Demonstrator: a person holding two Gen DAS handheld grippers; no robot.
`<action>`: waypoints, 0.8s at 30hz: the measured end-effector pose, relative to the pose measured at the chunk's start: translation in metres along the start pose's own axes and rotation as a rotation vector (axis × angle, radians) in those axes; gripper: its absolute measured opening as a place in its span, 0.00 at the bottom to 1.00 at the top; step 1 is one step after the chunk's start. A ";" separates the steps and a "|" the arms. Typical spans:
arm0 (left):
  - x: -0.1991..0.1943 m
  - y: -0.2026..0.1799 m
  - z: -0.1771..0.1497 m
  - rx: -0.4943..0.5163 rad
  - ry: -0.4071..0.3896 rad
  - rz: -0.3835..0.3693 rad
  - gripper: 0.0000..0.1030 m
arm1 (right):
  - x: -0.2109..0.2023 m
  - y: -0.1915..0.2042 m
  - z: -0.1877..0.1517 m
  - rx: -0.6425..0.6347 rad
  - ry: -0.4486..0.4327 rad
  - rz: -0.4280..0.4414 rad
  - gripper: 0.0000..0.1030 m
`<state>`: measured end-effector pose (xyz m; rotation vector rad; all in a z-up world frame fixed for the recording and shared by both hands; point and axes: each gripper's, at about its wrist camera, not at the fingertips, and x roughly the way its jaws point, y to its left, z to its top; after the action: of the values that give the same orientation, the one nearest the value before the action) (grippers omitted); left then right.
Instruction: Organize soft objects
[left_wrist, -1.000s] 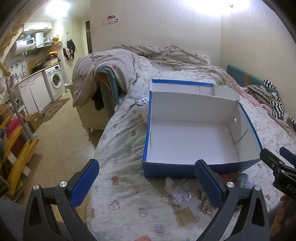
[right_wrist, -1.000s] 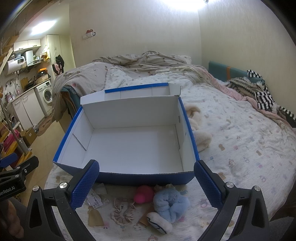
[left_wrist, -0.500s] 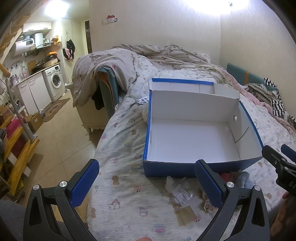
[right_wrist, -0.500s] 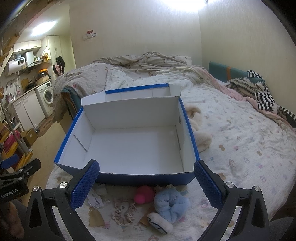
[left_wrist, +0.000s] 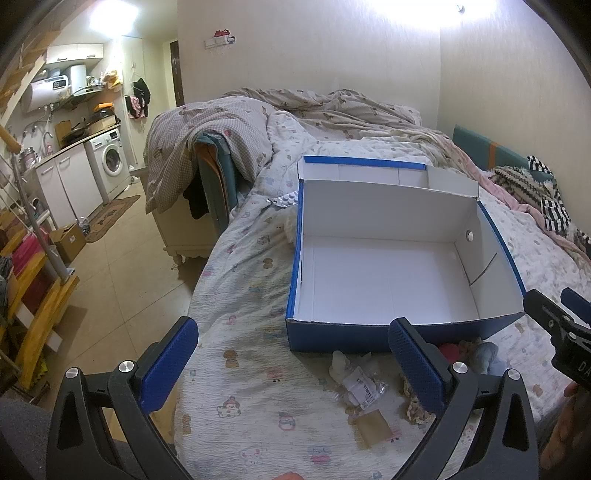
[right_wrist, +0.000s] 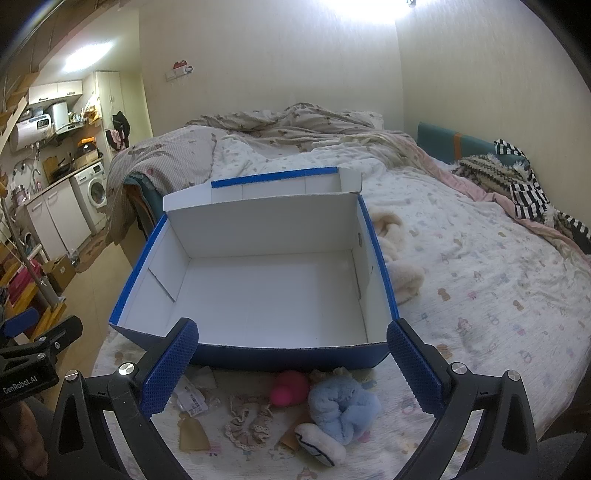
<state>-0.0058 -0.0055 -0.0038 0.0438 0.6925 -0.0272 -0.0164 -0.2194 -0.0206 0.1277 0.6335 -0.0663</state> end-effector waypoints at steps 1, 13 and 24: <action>0.000 0.000 0.000 0.000 0.000 0.000 1.00 | 0.000 0.000 0.000 0.001 0.000 0.000 1.00; 0.000 0.000 0.000 0.002 0.002 0.002 1.00 | 0.001 -0.001 0.001 -0.006 0.004 0.004 1.00; 0.000 0.008 -0.003 0.021 0.052 0.029 1.00 | 0.007 -0.005 0.000 0.031 0.105 0.072 1.00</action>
<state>-0.0080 0.0029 -0.0059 0.0748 0.7436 -0.0058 -0.0109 -0.2249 -0.0250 0.1848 0.7323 0.0002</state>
